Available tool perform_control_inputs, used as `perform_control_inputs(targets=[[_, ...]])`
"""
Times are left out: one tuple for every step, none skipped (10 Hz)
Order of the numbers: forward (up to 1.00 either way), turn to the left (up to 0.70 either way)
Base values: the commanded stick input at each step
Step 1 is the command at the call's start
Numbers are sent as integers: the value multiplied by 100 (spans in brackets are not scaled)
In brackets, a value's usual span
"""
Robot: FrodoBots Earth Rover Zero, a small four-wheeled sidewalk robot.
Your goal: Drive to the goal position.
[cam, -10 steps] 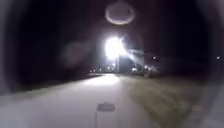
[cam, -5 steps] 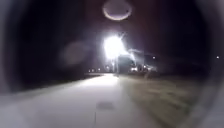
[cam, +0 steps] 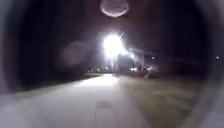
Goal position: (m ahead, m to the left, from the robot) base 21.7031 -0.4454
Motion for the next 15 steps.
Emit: perform_control_inputs(targets=[[100,0],[100,0],[100,0],[100,0],[100,25],[100,27],[100,27],[100,27],[100,27],[100,9],[100,0],[100,0],[100,0],[100,0],[100,0]])
